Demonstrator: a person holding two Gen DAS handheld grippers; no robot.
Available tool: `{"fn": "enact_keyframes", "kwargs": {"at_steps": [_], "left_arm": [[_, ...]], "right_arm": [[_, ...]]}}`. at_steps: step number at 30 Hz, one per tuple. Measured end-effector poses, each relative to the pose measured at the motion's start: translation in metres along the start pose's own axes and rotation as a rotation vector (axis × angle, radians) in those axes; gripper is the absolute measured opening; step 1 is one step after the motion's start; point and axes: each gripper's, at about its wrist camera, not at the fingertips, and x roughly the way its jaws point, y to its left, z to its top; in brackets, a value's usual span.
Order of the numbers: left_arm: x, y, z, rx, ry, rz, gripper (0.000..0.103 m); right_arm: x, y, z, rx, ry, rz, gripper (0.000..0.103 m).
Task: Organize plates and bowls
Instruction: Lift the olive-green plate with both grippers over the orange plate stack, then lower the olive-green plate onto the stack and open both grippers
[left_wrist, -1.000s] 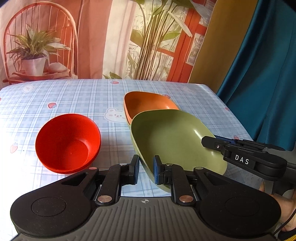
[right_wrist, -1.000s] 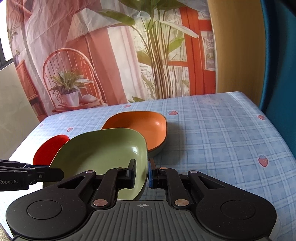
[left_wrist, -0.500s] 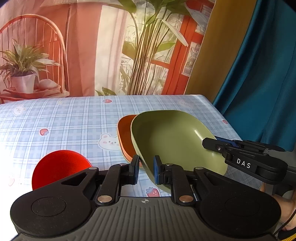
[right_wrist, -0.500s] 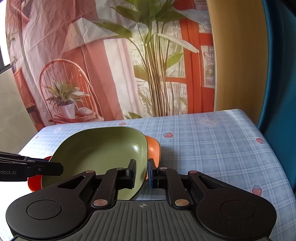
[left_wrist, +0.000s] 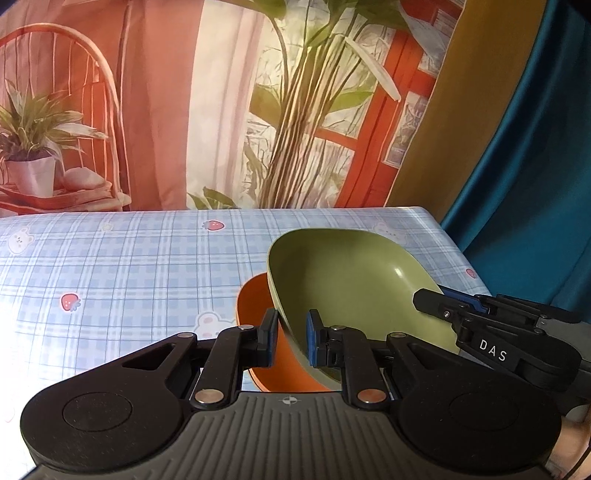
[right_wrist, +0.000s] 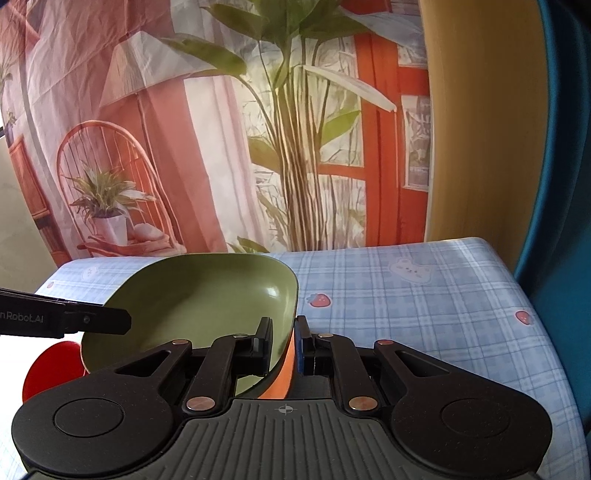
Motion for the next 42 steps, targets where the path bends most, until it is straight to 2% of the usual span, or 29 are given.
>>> {"fn": "enact_keyframes", "kwargs": {"at_steps": [8,15,27,42], "left_arm": [[0.031,0.009,-0.001,0.006,0.048,0.057,0.017],[0.045,0.016,-0.01,0.007,0.098,0.067,0.017],[0.058,0.018,-0.017,0.012,0.136,0.084,0.017],[0.062,0.015,-0.015,0.03,0.141,0.093,0.017]], "right_arm": [[0.033,0.003,-0.005,0.002,0.032,0.0,0.011],[0.051,0.006,-0.017,-0.007,0.066,-0.005,0.011],[0.056,0.007,-0.027,-0.026,0.083,-0.016,0.011],[0.057,0.005,-0.029,-0.033,0.083,-0.025,0.011]]}}
